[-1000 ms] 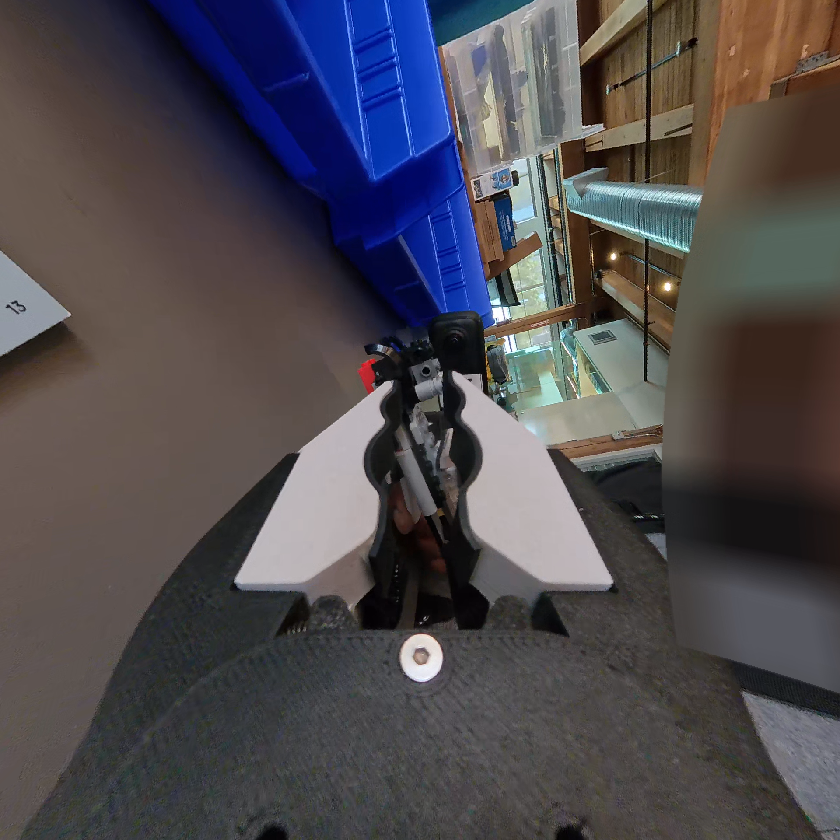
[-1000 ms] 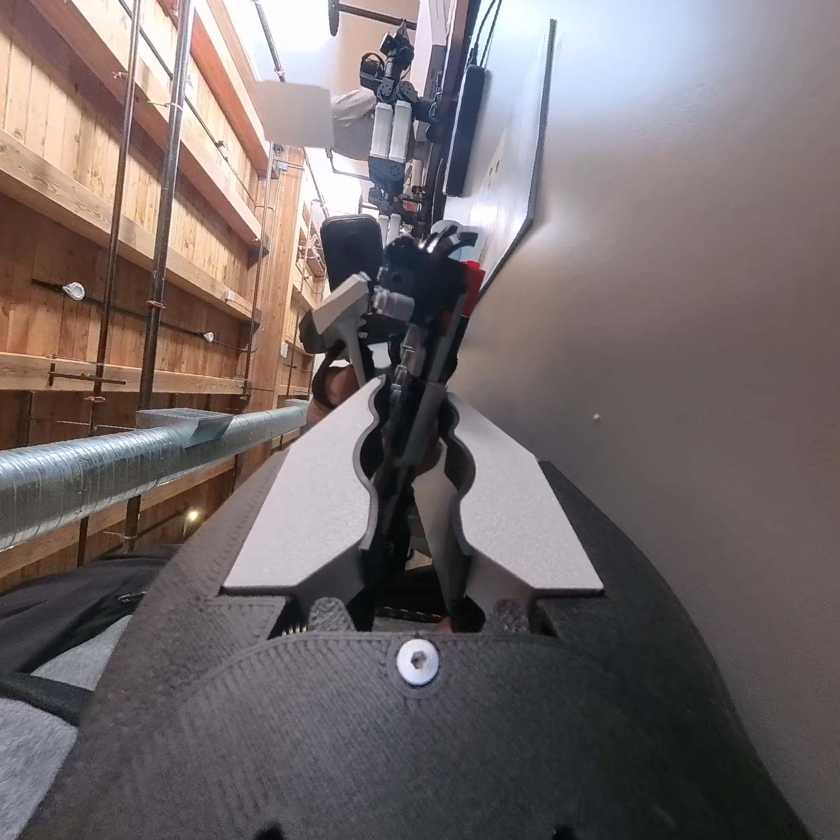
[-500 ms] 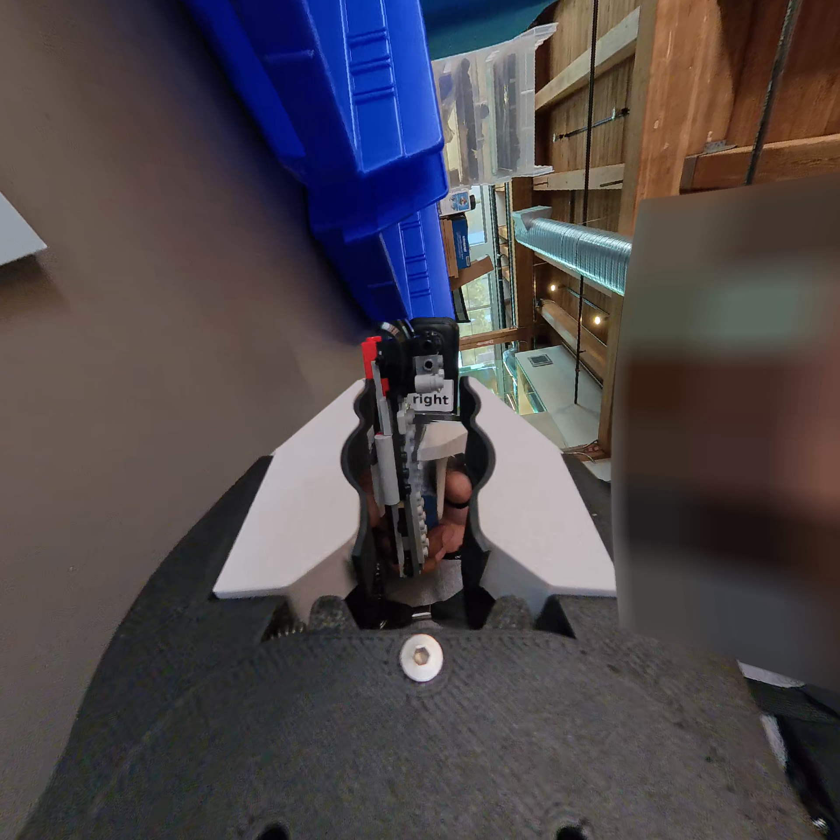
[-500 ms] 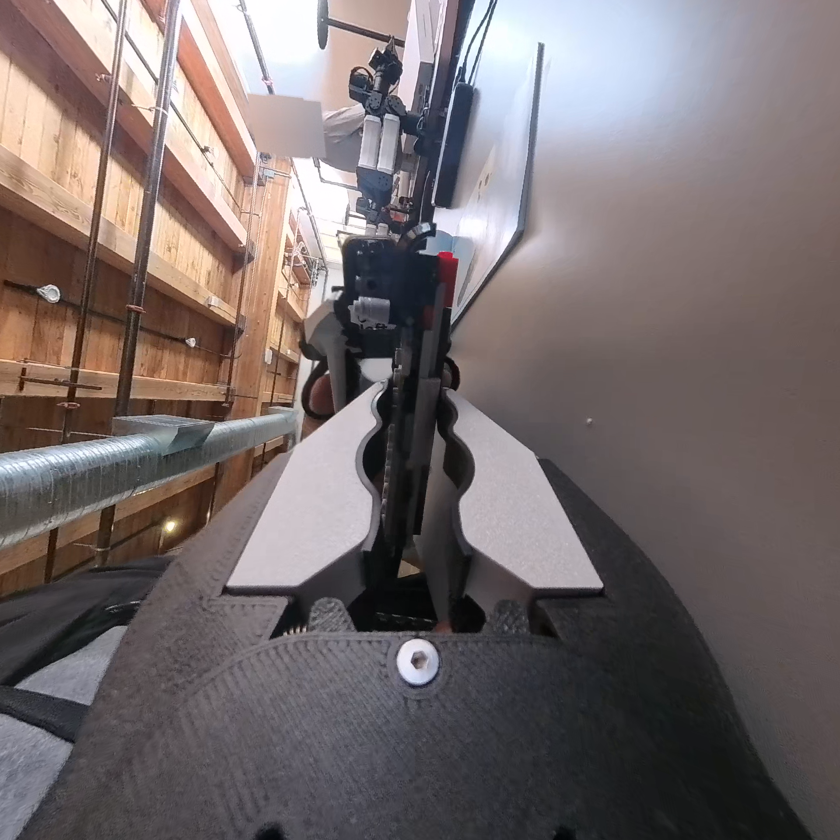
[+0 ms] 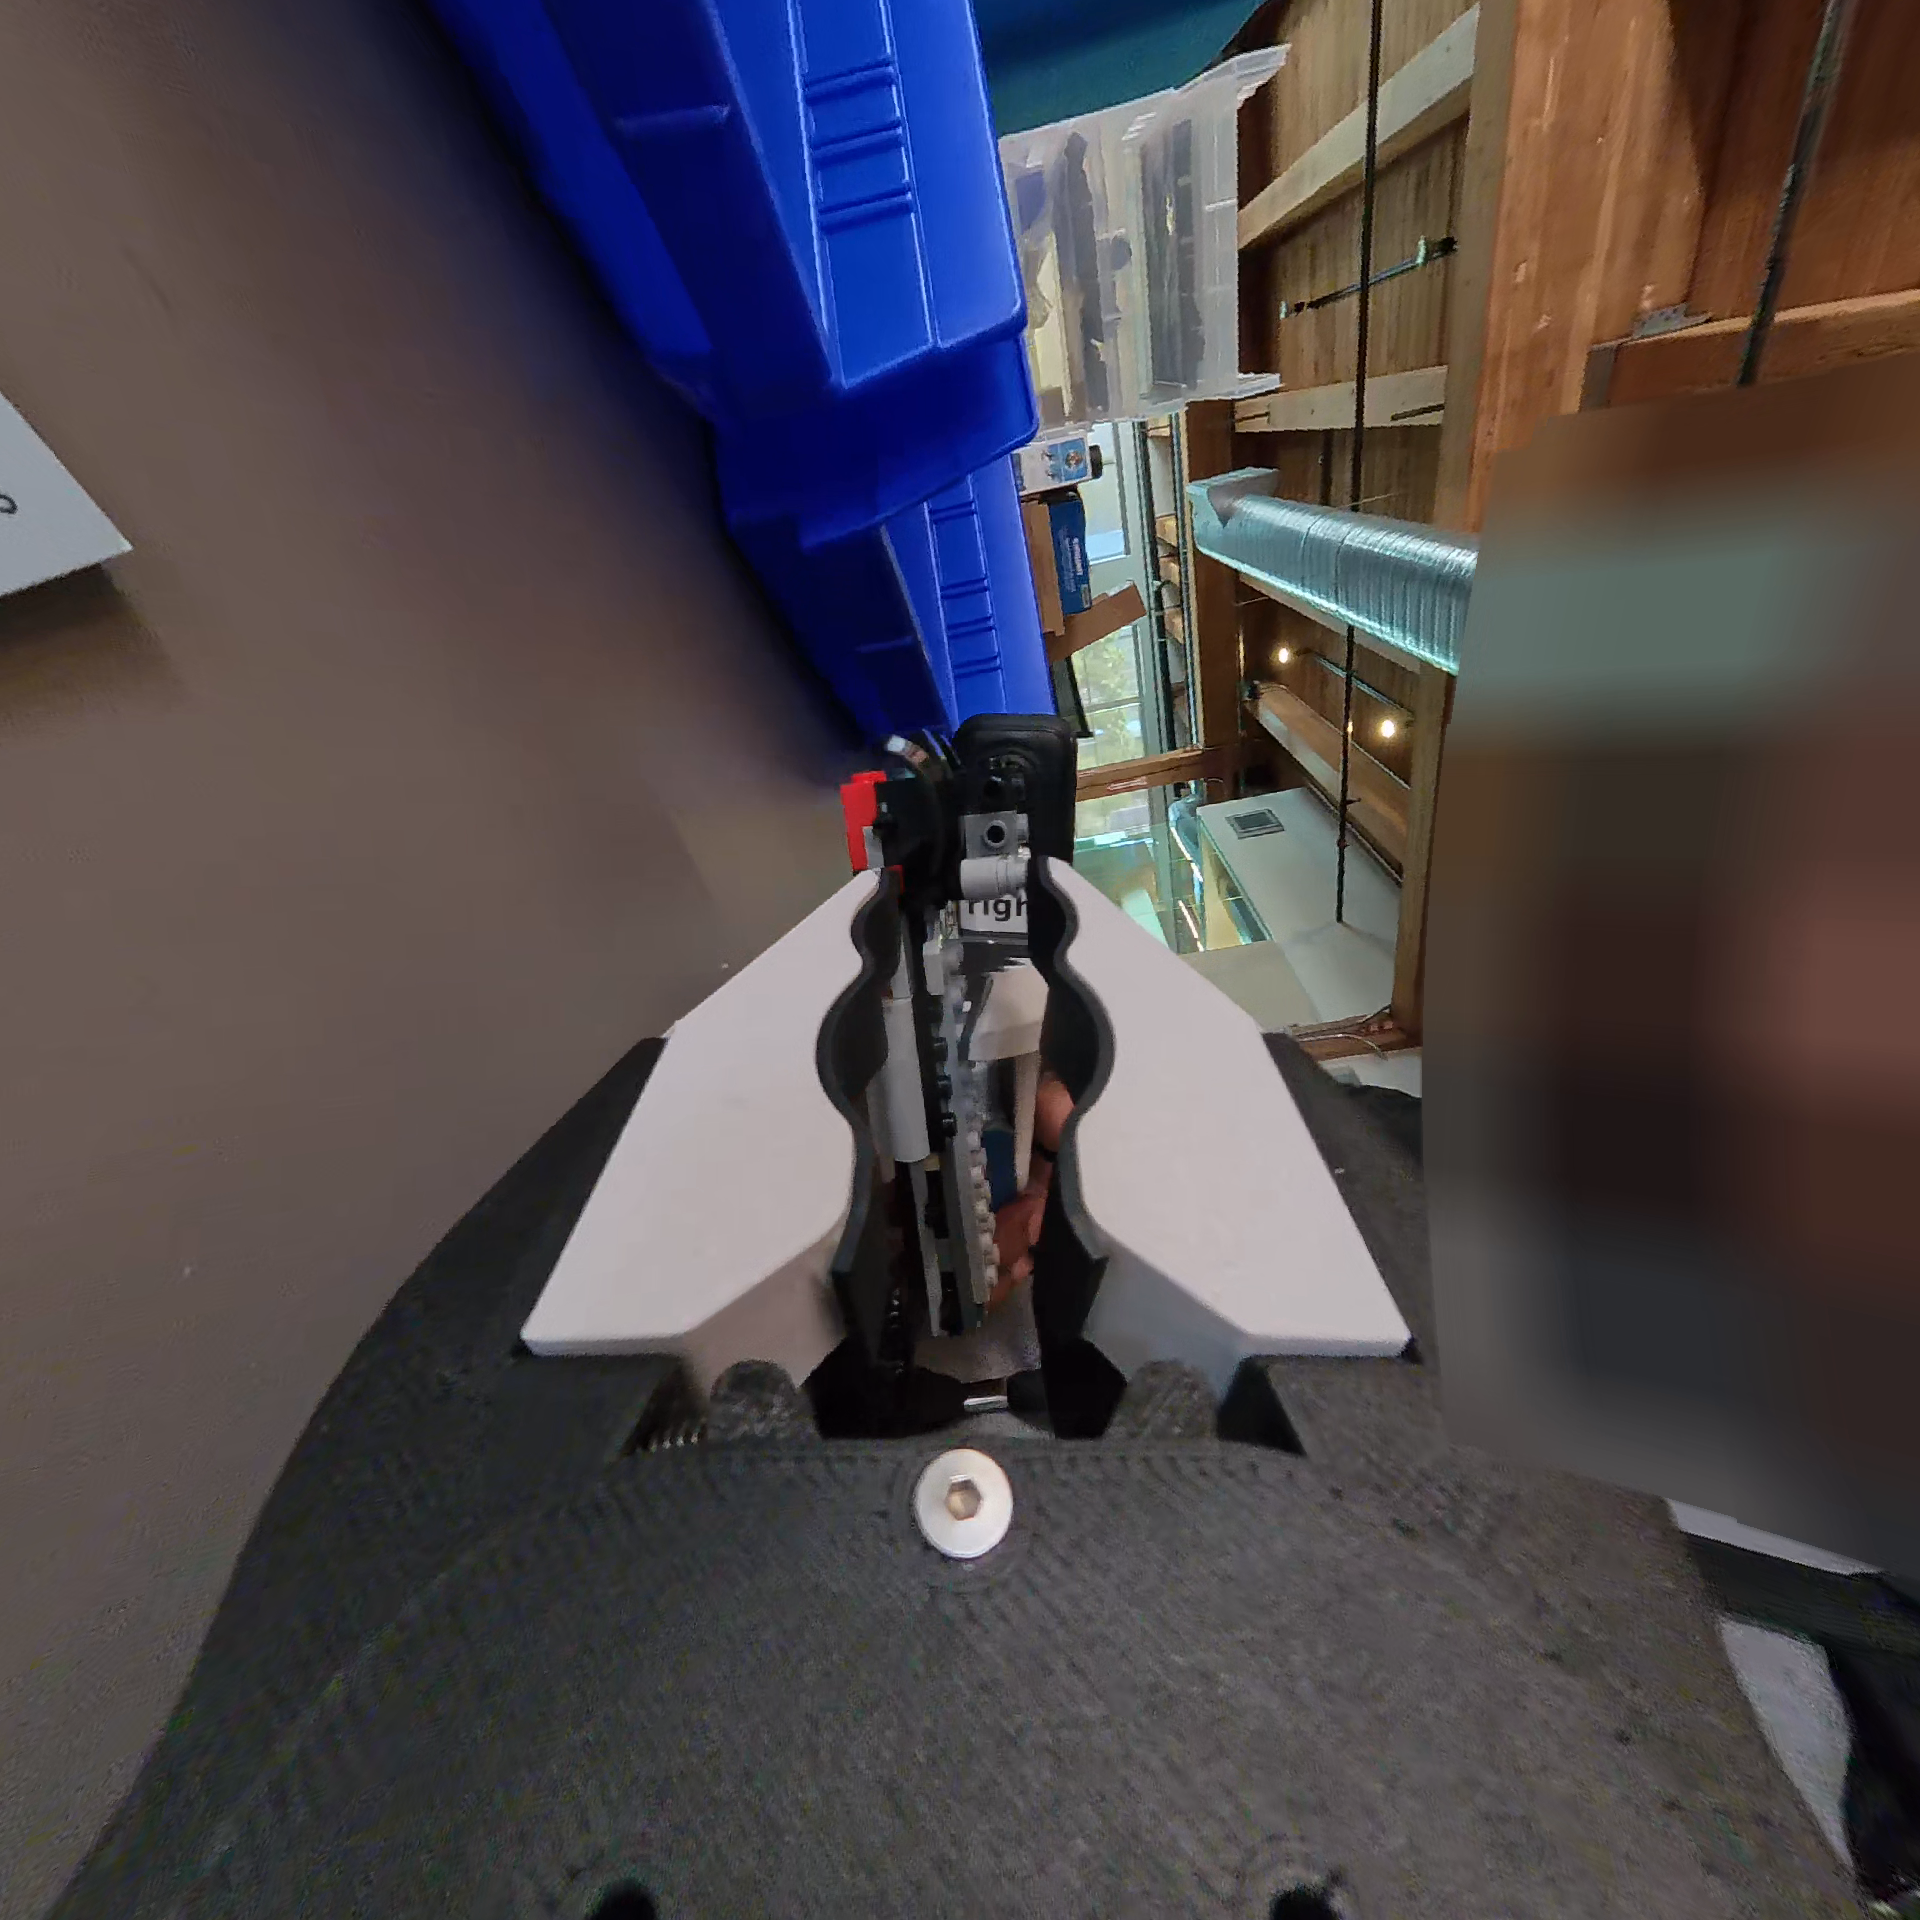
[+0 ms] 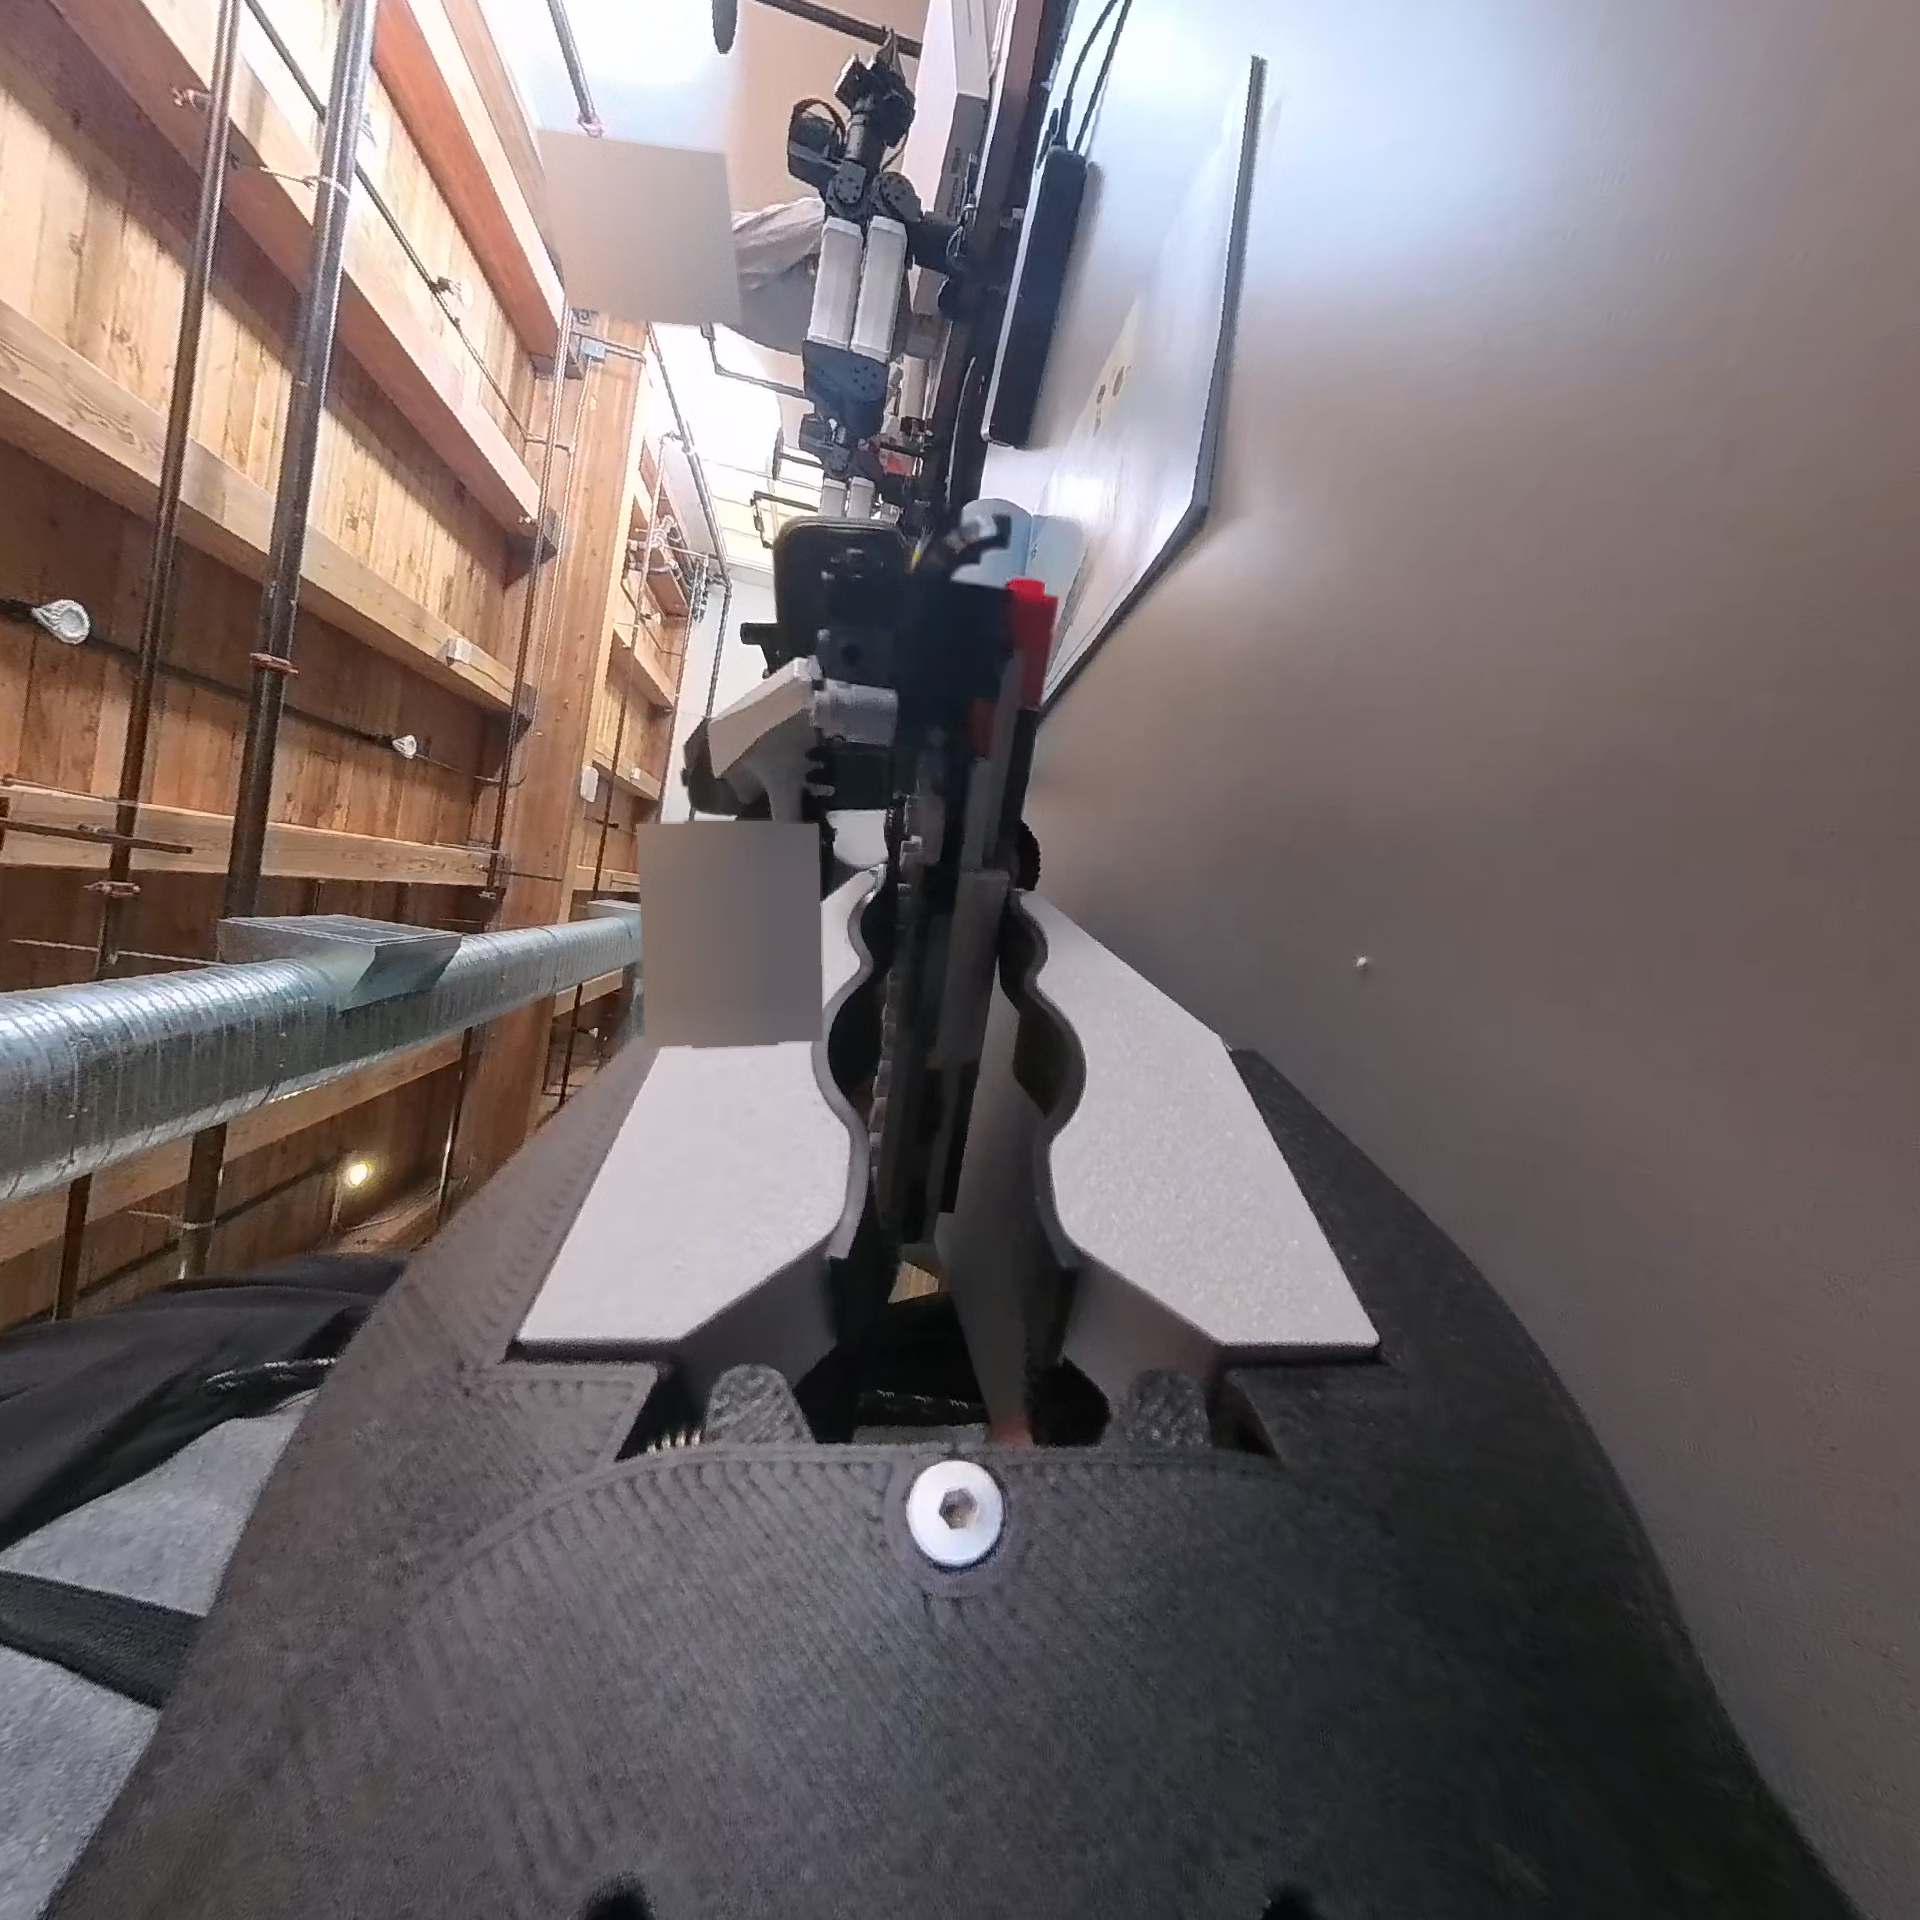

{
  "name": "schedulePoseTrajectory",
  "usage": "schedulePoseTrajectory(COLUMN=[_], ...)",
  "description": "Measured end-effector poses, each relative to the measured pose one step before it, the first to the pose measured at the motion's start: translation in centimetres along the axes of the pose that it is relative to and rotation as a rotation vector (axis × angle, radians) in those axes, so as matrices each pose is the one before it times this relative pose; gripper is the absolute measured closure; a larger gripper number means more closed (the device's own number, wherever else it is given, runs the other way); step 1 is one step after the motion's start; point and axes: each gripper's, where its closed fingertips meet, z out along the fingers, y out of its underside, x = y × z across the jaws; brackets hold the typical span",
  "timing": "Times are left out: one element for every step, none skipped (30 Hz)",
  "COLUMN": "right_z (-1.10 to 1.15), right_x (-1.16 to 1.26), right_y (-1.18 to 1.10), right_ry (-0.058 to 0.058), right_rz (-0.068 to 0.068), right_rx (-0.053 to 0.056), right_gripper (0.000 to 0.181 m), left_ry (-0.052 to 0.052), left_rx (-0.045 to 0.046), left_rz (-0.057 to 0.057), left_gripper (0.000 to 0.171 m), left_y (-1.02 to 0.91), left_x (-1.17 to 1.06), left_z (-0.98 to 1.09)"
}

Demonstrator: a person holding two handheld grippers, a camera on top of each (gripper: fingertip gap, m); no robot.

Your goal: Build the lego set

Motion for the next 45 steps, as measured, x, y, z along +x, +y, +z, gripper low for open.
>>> schedulePoseTrajectory(right_z=[0.018,0.025,0.011,0.007,0.007,0.008,0.014,0.019,0.020,0.022,0.034,0.026,0.011,0.008,-0.034,-0.067,-0.060,-0.062,-0.064,-0.039,-0.023,-0.001,0.011,0.004,0.009,0.011,0.015,0.050,0.093,0.093,0.074,0.074,0.049,0.035,0.010,-0.001,-0.049,-0.110,-0.185,-0.257,-0.255,-0.221,-0.148,-0.047,0.035], right_x=[0.013,0.005,0.018,0.014,0.019,0.027,0.020,0.020,0.027,0.021,0.020,0.003,0.000,0.038,0.043,0.015,-0.025,-0.031,-0.019,-0.006,-0.045,-0.018,-0.011,-0.019,-0.025,-0.092,-0.153,-0.114,-0.181,-0.190,-0.049,-0.016,-0.041,-0.025,0.014,-0.052,-0.002,0.132,0.140,0.115,0.112,0.103,0.106,0.123,0.115], right_y=[0.031,0.025,0.026,0.011,0.002,0.012,0.017,0.000,0.026,0.016,0.035,0.022,-0.007,-0.019,-0.127,-0.183,-0.180,-0.184,-0.167,-0.116,-0.068,-0.019,0.000,-0.005,-0.037,-0.056,-0.066,0.054,0.166,0.184,0.150,0.107,0.045,0.003,-0.022,-0.043,-0.113,-0.236,-0.393,-0.542,-0.597,-0.596,-0.510,-0.390,-0.212], right_ry=[0.0006,0.0010,0.0024,0.0024,0.0010,0.0005,0.0010,0.0012,0.0016,0.0016,0.0012,0.0009,-0.0001,0.0001,-0.0010,-0.0053,-0.0087,-0.0080,-0.0058,-0.0038,-0.0043,-0.0022,-0.0012,-0.0017,-0.0031,-0.0089,-0.0144,-0.0128,-0.0163,-0.0139,-0.0026,0.0014,-0.0010,-0.0006,0.0004,-0.0038,0.0013,0.0122,0.0155,0.0168,0.0209,0.0265,0.0311,0.0321,0.0253], right_rz=[0.0004,-0.0016,-0.0036,-0.0027,-0.0002,0.0016,0.0005,-0.0002,0.0004,0.0002,-0.0008,-0.0016,0.0001,0.0039,0.0075,0.0101,0.0105,0.0094,0.0074,0.0043,0.0023,0.0015,0.0008,0.0006,0.0022,0.0058,0.0096,0.0101,0.0073,0.0034,-0.0023,-0.0046,-0.0030,-0.0025,-0.0011,-0.0002,-0.0035,-0.0110,-0.0174,-0.0234,-0.0345,-0.0481,-0.0576,-0.0567,-0.0425], right_rx=[-0.0021,-0.0026,-0.0025,-0.0017,-0.0013,-0.0015,-0.0013,-0.0009,-0.0017,-0.0019,-0.0028,-0.0024,-0.0006,0.0009,0.0059,0.0085,0.0071,0.0076,0.0067,0.0037,0.0013,0.0001,-0.0003,0.0005,0.0015,0.0031,0.0029,-0.0060,-0.0142,-0.0142,-0.0093,-0.0066,-0.0036,-0.0019,-0.0024,-0.0013,0.0003,0.0040,0.0111,0.0172,0.0188,0.0175,0.0140,0.0077,0.0009], right_gripper=[0.161,0.161,0.161,0.161,0.161,0.161,0.160,0.161,0.161,0.160,0.160,0.160,0.160,0.160,0.161,0.162,0.162,0.162,0.162,0.162,0.162,0.162,0.162,0.162,0.162,0.162,0.162,0.162,0.162,0.162,0.162,0.162,0.162,0.162,0.162,0.162,0.159,0.152,0.145,0.140,0.138,0.134,0.131,0.130,0.129], left_ry=[-0.0044,-0.0042,-0.0039,-0.0029,0.0002,-0.0027,-0.0031,-0.0047,-0.0055,-0.0078,-0.0081,-0.0061,-0.0046,-0.0062,0.0012,0.0022,-0.0065,0.0080,0.0131,0.0080,0.0127,0.0158,0.0095,0.0074,0.0023,0.0064,0.0086,0.0081,0.0153,0.0165,0.0159,0.0107,0.0035,-0.0020,-0.0004,-0.0012,-0.0106,-0.0123,-0.0074,-0.0087,-0.0206,-0.0241,-0.0215,-0.0165,-0.0104], left_rx=[-0.00262,-0.00265,-0.00280,-0.00073,0.00017,-0.00135,-0.00032,-0.00082,-0.00116,-0.00151,-0.00299,-0.00194,-0.00049,0.00252,0.00533,0.00265,-0.00971,-0.00442,0.00728,0.01434,0.01612,0.01630,0.00844,0.00364,-0.00334,-0.00409,-0.00182,-0.00128,0.00411,0.00488,0.00350,0.00060,-0.00005,0.00812,0.00701,0.00966,0.01534,0.01812,0.01330,0.01019,0.00969,0.00735,0.00663,0.00980,0.00677], left_rz=[0.0043,0.0039,0.0055,0.0012,-0.0009,0.0012,0.0032,0.0033,0.0042,0.0020,0.0093,0.0104,0.0036,0.0012,-0.0007,-0.0047,-0.0066,-0.0052,-0.0092,-0.0108,-0.0073,-0.0121,-0.0208,-0.0176,-0.0115,-0.0051,-0.0065,-0.0105,-0.0102,-0.0105,-0.0083,-0.0047,0.0019,0.0102,0.0075,0.0080,0.0140,0.0195,0.0157,0.0118,0.0129,0.0163,0.0128,0.0118,0.0135], left_gripper=[0.147,0.147,0.147,0.147,0.147,0.147,0.147,0.147,0.147,0.147,0.147,0.147,0.147,0.146,0.146,0.144,0.129,0.119,0.114,0.112,0.112,0.114,0.115,0.118,0.119,0.121,0.124,0.127,0.132,0.137,0.141,0.146,0.151,0.152,0.153,0.153,0.153,0.153,0.153,0.153,0.153,0.153,0.153,0.153,0.153], left_y=[0.018,0.016,0.018,0.006,-0.010,0.023,-0.002,0.004,0.004,-0.001,0.020,-0.005,-0.014,-0.045,-0.084,-0.030,0.142,0.134,0.030,-0.023,-0.042,-0.010,0.080,0.148,0.258,0.275,0.239,0.206,0.094,0.055,0.073,0.116,0.148,0.010,-0.023,-0.095,-0.194,-0.261,-0.197,-0.114,-0.071,-0.009,0.016,-0.022,0.013], left_x=[-0.023,-0.040,-0.037,-0.040,-0.004,-0.055,-0.036,-0.059,-0.048,-0.066,-0.029,0.021,0.041,0.015,0.121,0.129,-0.072,0.091,0.098,-0.039,-0.035,-0.041,-0.172,-0.151,-0.155,-0.022,0.036,0.032,0.134,0.148,0.151,0.090,0.005,-0.050,-0.021,0.004,-0.082,-0.072,0.006,-0.023,-0.212,-0.263,-0.221,-0.122,-0.029], left_z=[0.012,-0.018,-0.009,-0.015,0.004,0.001,-0.003,-0.007,-0.001,-0.002,-0.003,-0.008,0.005,0.005,0.015,0.029,0.067,0.045,-0.038,-0.094,-0.075,-0.073,-0.022,0.036,0.089,0.118,0.134,0.112,0.094,0.071,0.070,0.081,0.074,-0.003,-0.042,-0.054,-0.101,-0.149,-0.143,-0.118,-0.109,-0.080,-0.052,-0.027,0.003])
